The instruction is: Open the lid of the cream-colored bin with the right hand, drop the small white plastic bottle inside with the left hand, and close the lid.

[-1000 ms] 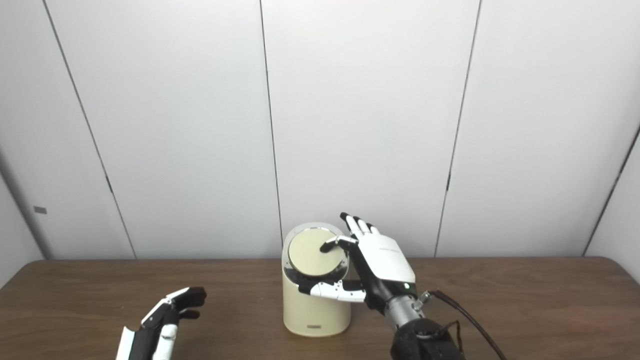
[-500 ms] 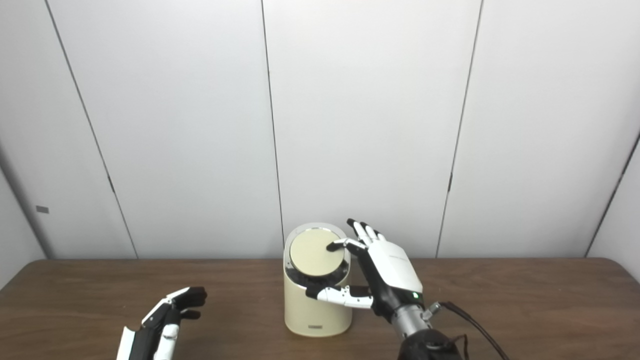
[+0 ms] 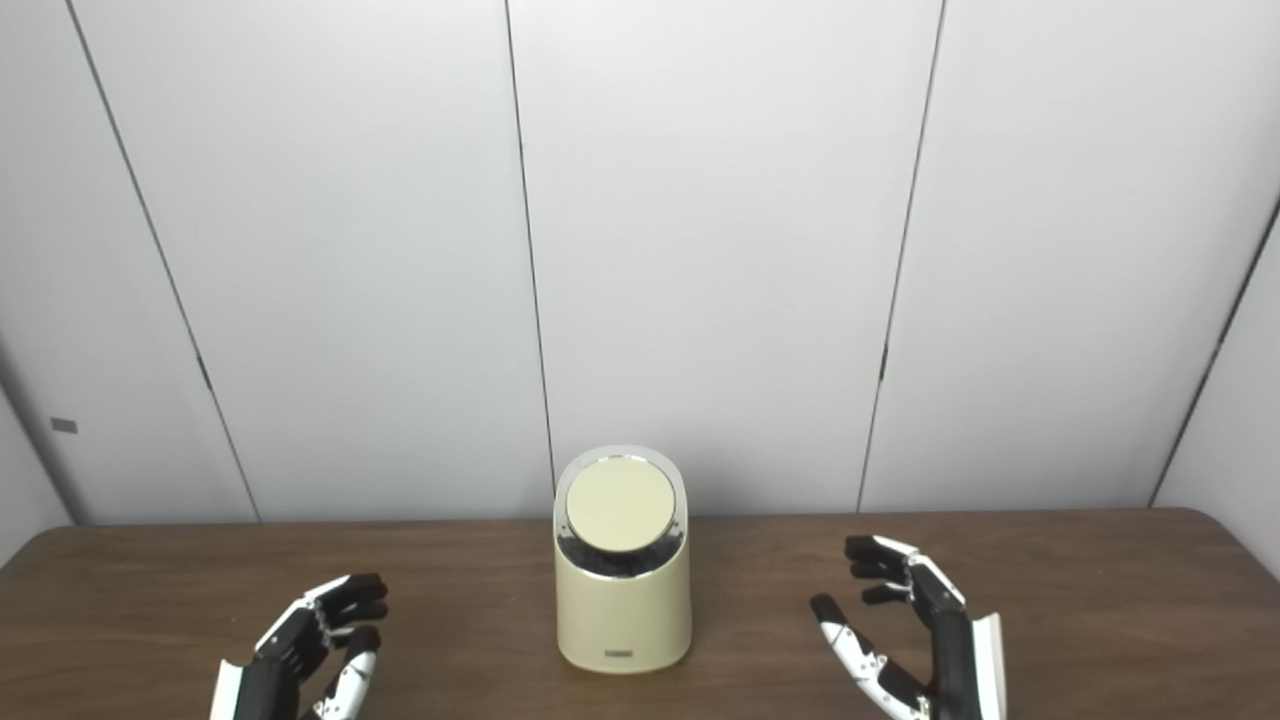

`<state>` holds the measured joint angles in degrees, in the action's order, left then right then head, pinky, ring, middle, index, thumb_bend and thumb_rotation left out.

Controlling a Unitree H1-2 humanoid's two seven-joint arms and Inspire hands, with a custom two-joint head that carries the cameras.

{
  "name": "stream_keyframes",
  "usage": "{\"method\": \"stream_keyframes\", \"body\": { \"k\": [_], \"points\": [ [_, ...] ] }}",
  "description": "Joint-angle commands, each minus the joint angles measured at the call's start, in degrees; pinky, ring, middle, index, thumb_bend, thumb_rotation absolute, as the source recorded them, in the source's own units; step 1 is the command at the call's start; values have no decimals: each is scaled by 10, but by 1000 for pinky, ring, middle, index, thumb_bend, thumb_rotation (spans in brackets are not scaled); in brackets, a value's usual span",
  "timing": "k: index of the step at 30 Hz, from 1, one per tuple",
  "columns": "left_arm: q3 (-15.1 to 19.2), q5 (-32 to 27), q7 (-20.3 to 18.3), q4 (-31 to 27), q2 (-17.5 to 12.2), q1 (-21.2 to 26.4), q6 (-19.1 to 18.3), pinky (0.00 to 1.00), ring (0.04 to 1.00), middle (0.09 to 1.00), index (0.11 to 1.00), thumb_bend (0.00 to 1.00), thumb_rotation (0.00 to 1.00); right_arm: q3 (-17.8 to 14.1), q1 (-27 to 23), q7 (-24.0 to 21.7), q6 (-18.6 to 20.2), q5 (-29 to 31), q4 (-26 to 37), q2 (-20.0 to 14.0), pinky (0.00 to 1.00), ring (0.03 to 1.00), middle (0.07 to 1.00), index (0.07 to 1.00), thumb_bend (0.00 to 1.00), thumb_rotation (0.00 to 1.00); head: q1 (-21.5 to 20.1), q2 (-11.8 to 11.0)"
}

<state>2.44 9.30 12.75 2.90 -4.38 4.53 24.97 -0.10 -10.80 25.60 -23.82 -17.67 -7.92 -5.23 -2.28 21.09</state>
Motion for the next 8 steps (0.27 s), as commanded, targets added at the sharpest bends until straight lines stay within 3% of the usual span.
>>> {"method": "stream_keyframes", "body": {
  "k": [1,4,8],
  "points": [
    [2,-5,0,-5,-8,6,18,556,659,696,704,233,162,18,25,24,-31,7,-23,4,528,632,668,663,302,379,-2,0],
    [2,-1,3,-1,-12,3,18,553,656,695,703,237,212,30,25,45,-31,0,-32,3,510,619,656,650,303,416,-3,4],
    [5,5,6,2,-13,1,19,553,655,692,702,238,265,37,25,58,-31,0,-34,-1,524,629,665,654,299,387,-4,6]
  ]
}}
